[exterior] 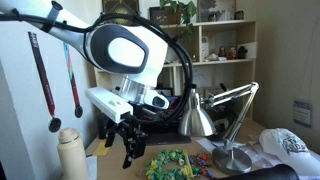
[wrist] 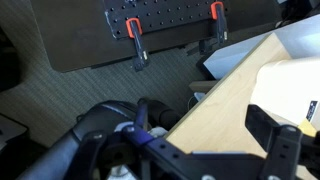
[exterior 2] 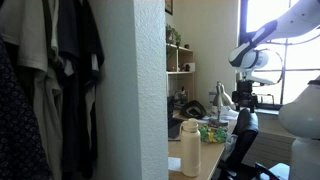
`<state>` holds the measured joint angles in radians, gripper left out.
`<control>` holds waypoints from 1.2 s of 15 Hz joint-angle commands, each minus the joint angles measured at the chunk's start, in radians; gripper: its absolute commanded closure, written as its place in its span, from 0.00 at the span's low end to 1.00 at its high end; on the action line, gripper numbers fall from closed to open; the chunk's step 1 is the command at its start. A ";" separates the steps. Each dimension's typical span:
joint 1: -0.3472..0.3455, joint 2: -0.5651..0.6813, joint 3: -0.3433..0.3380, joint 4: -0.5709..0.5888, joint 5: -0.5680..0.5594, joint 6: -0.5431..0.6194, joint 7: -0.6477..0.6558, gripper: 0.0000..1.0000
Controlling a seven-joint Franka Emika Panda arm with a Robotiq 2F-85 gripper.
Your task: Press a button on the keyboard
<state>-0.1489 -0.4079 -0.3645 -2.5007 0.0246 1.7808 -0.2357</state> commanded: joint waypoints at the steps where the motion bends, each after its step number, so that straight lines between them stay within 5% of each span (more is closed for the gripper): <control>1: -0.030 0.005 0.028 0.002 0.010 -0.002 -0.010 0.00; 5: 0.014 0.059 0.087 0.081 0.016 0.011 -0.004 0.00; 12: 0.133 0.295 0.256 0.381 -0.010 0.042 -0.025 0.00; 18: 0.156 0.517 0.333 0.608 -0.030 0.164 -0.062 0.00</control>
<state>0.0100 -0.0014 -0.0510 -2.0114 0.0115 1.9036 -0.2551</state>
